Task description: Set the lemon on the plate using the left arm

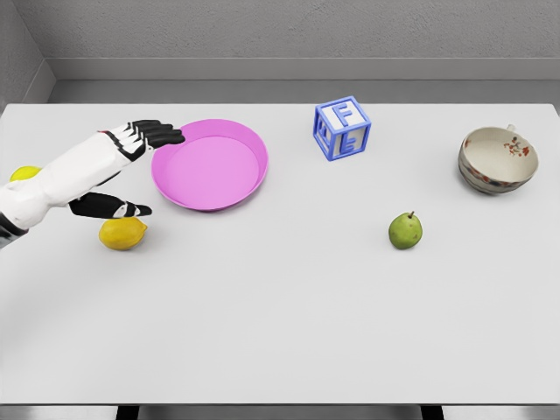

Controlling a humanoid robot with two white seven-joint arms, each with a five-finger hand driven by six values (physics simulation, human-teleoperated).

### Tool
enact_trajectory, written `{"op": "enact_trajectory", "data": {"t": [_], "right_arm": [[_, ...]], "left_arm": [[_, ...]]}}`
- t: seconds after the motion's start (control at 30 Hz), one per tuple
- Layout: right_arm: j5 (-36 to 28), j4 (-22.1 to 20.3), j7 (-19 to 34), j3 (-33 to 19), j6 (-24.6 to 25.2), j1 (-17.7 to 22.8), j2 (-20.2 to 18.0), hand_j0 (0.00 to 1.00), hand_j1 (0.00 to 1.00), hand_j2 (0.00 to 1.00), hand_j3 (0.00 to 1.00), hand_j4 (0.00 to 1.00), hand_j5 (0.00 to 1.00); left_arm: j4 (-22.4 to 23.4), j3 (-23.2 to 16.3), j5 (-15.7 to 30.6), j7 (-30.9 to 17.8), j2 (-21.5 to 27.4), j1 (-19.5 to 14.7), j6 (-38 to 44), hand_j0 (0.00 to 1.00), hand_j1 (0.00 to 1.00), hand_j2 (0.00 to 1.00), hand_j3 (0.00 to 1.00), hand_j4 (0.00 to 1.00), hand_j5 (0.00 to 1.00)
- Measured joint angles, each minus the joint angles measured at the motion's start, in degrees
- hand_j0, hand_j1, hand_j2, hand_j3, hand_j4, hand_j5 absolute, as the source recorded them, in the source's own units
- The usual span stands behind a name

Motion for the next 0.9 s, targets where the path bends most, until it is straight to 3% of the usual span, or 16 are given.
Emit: {"op": "enact_trajectory", "data": {"t": [0.13, 0.23, 0.47, 0.6, 0.8, 0.9], "right_arm": [[0.02, -0.05, -0.04, 0.09, 0.0, 0.0, 0.0, 1.0, 1.0, 1.0, 1.0, 1.0, 1.0], [0.03, -0.08, -0.05, 0.16, 0.0, 0.0, 0.0, 1.0, 1.0, 1.0, 1.0, 1.0, 1.0], [0.02, -0.1, -0.05, 0.19, 0.0, 0.0, 0.0, 1.0, 1.0, 1.0, 1.0, 1.0, 1.0], [0.02, -0.1, -0.05, 0.19, 0.0, 0.0, 0.0, 1.0, 1.0, 1.0, 1.0, 1.0, 1.0], [0.03, -0.1, -0.05, 0.19, 0.0, 0.0, 0.0, 1.0, 1.0, 1.0, 1.0, 1.0, 1.0], [0.04, -0.1, -0.05, 0.19, 0.0, 0.0, 0.0, 1.0, 1.0, 1.0, 1.0, 1.0, 1.0]], "left_arm": [[-0.06, 0.08, -0.14, -0.06, 0.86, 1.67, -0.01, 1.0, 1.0, 1.0, 1.0, 1.0, 1.0], [0.05, 1.02, -0.21, -0.14, 6.28, 3.87, -0.02, 1.0, 1.0, 1.0, 1.0, 1.0, 1.0], [0.3, 1.97, -0.16, -4.85, 16.75, 4.04, -0.02, 1.0, 1.0, 1.0, 1.0, 1.0, 1.0], [0.25, 2.2, -0.28, -6.56, 17.95, 5.89, -0.04, 1.0, 1.0, 1.0, 1.0, 1.0, 1.0], [0.18, 2.04, -1.76, -7.13, 16.77, 5.98, -0.03, 1.0, 1.0, 1.0, 1.0, 1.0, 1.0], [0.28, 2.01, -2.59, -7.19, 16.6, 8.0, -0.04, 1.0, 1.0, 1.0, 1.0, 1.0, 1.0]]}}
